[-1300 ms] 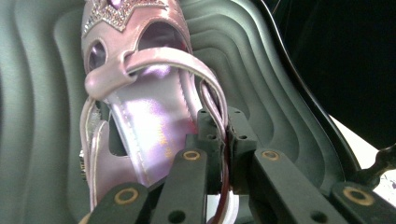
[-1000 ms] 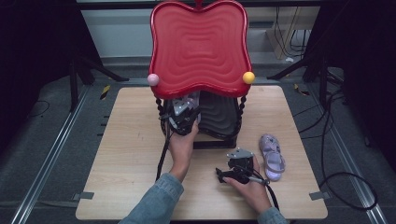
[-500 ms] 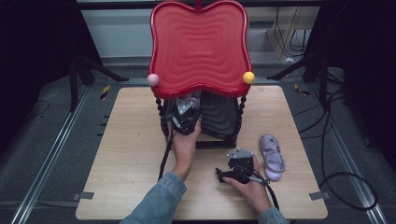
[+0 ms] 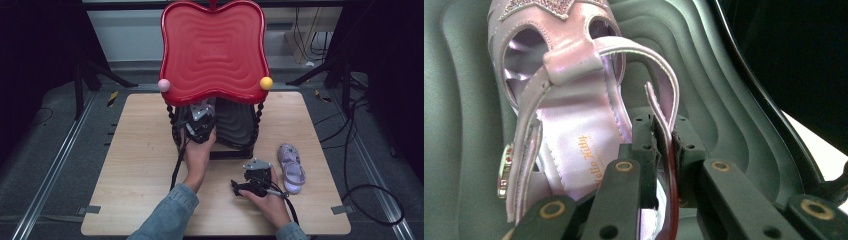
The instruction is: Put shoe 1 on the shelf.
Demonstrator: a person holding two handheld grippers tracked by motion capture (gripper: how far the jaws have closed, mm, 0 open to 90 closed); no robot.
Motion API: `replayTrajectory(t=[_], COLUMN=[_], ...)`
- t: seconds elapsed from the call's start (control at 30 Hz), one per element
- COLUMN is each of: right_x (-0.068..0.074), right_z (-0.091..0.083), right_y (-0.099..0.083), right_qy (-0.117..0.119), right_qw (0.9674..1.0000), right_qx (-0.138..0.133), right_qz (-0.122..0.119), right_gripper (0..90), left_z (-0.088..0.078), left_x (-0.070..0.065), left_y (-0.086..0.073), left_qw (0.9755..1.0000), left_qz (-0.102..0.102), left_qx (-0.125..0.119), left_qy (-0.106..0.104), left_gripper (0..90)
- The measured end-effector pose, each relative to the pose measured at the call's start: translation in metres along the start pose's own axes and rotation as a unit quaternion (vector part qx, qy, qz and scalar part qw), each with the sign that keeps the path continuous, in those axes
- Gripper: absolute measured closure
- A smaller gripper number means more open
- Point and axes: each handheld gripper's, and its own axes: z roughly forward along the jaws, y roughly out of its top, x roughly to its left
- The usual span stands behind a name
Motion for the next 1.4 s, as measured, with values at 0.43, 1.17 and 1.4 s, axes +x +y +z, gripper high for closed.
replayTrajectory(t=[0.43,1.17,1.4], right_x=[0.0,0.0,0.0], right_z=[0.0,0.0,0.0], right_y=[0.0,0.0,0.0], right_qy=[0.001,0.0,0.001], right_qw=[1.0,1.0,1.0], right_qx=[0.0,0.0,0.001], right_qz=[0.0,-0.001,0.001], right_gripper=[3.1,3.1,3.1], left_z=[0.001,-0.027,-0.052], left_x=[-0.001,-0.01,-0.009], left_y=[-0.001,0.007,0.001], left_qw=[1.0,0.9993,0.9981], left_qz=[-0.003,0.022,0.054], left_qx=[-0.001,-0.025,-0.02], left_qy=[-0.007,-0.017,-0.021], left_gripper=[76.8,63.1,57.8])
